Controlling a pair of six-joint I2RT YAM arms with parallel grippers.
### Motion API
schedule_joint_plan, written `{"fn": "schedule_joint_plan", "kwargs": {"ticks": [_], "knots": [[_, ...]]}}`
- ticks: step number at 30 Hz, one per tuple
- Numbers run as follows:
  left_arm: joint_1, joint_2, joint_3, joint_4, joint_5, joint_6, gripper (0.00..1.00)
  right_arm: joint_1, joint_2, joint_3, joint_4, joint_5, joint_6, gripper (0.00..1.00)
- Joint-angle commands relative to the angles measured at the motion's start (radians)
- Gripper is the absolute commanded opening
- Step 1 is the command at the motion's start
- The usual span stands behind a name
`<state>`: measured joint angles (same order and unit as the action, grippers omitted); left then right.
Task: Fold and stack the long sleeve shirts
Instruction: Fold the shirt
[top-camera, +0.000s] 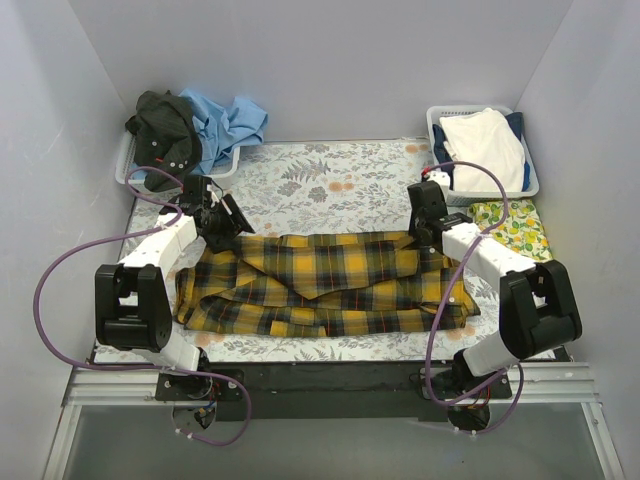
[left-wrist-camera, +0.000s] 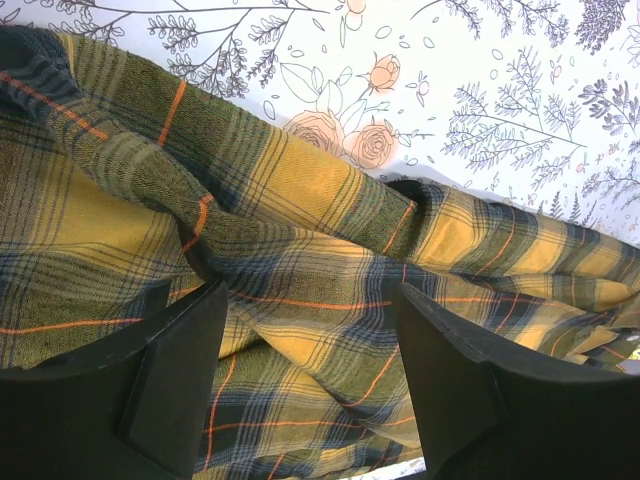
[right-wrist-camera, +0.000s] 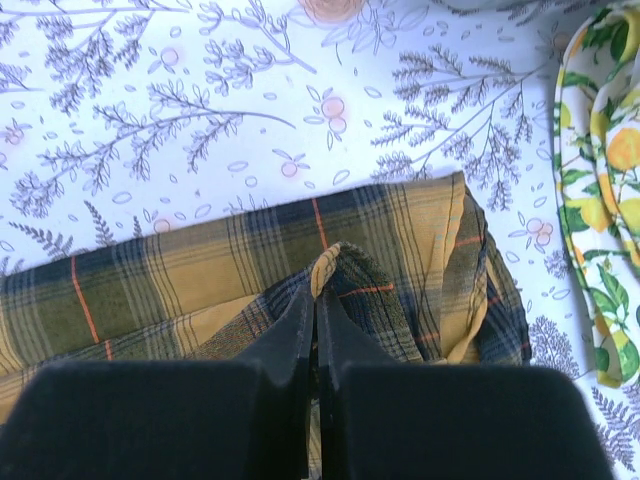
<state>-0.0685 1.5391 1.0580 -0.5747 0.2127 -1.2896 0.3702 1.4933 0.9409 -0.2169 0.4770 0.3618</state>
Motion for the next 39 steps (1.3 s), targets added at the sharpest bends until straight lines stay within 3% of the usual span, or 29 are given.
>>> {"fn": "schedule_joint_plan", "kwargs": {"ticks": [1,6,7,8,10,11,14,19,26,29,39], "knots": [[-0.002,-0.051,0.028,-0.008,-0.021,0.003,0.67,-0.013,0.028,0.058,0.059,0.028,-0.029,0.01],[-0.004,-0.051,0.036,-0.005,0.004,0.004,0.67,-0.016,0.051,0.058,0.053,0.017,-0.027,0.02],[-0.004,-0.051,0.039,-0.001,0.008,0.007,0.67,-0.016,0.042,0.056,0.042,0.008,-0.029,0.08],[-0.004,-0.054,0.040,0.001,0.022,0.007,0.67,-0.016,0.033,0.052,0.037,-0.001,-0.014,0.28],[-0.004,-0.068,0.040,0.021,0.039,0.009,0.67,-0.016,-0.010,0.036,0.031,-0.011,-0.006,0.44],[-0.004,-0.073,0.040,0.027,0.045,0.003,0.67,-0.016,-0.028,0.032,0.030,-0.008,0.008,0.58],[-0.004,-0.100,0.039,0.064,0.082,0.001,0.67,-0.017,-0.102,0.019,0.027,-0.015,0.014,0.69],[-0.008,-0.119,0.025,0.143,0.169,-0.025,0.67,-0.014,-0.128,0.038,0.037,-0.162,-0.038,0.67],[-0.079,-0.050,0.004,0.223,0.214,-0.080,0.66,0.003,-0.033,0.064,-0.009,-0.499,-0.052,0.47],[-0.086,-0.025,-0.023,0.231,0.173,-0.114,0.66,0.013,-0.028,0.024,-0.009,-0.572,-0.041,0.39],[-0.088,0.091,-0.087,0.259,0.056,-0.131,0.65,0.026,-0.054,-0.120,-0.021,-0.621,-0.041,0.35]]}}
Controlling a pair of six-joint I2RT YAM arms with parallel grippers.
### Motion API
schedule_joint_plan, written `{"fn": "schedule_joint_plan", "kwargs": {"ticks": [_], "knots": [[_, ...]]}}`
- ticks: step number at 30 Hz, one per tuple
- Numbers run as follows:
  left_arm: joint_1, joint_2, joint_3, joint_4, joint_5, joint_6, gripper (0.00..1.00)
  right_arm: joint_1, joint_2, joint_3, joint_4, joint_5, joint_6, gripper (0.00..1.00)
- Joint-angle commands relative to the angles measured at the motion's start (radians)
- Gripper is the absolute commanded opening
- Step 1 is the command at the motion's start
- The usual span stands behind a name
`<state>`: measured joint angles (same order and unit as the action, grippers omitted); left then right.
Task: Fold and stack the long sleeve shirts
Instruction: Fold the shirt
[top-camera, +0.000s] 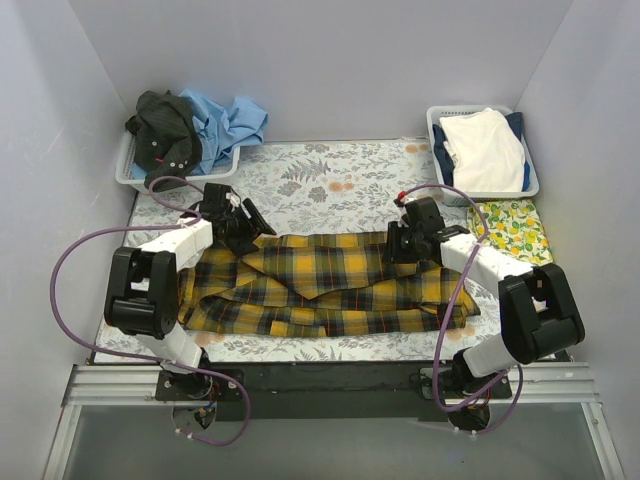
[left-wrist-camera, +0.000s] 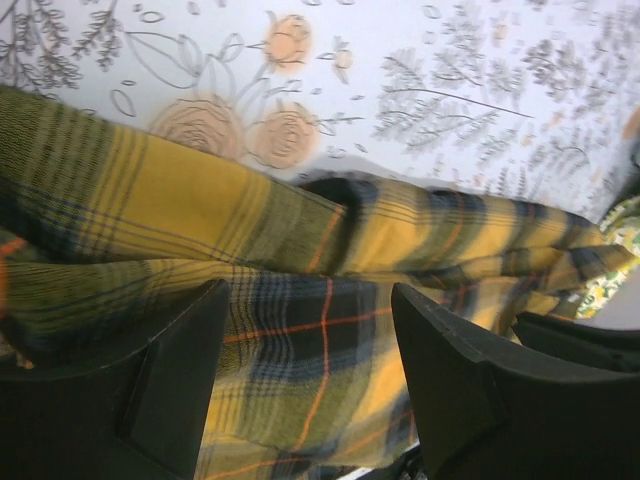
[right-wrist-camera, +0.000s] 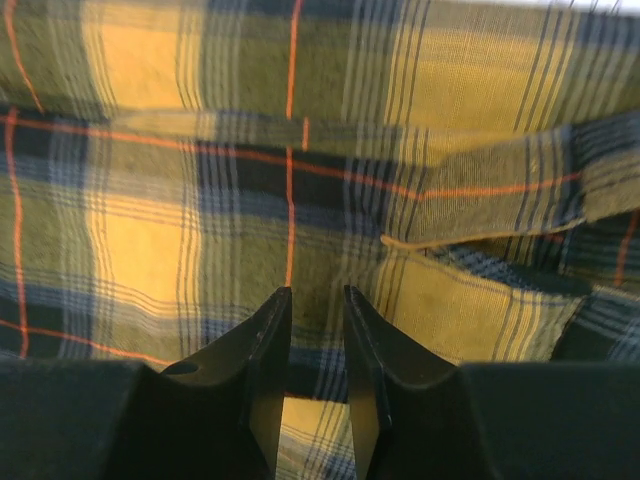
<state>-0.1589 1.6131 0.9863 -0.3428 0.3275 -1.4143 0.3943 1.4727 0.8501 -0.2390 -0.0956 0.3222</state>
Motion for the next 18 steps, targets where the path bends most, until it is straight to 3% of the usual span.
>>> {"fn": "schedule_joint_plan", "kwargs": {"ticks": [1,18], "knots": [[0.002,0.034,-0.015,0.028,-0.065,-0.005,0.65,0.002,-0.037,-0.034,0.001,-0.055,-0.002,0.35],[-0.007,0.277,-0.005,0.090,-0.140,-0.005,0.65,0.001,-0.091,-0.016,-0.092,-0.013,-0.040,0.35]]}}
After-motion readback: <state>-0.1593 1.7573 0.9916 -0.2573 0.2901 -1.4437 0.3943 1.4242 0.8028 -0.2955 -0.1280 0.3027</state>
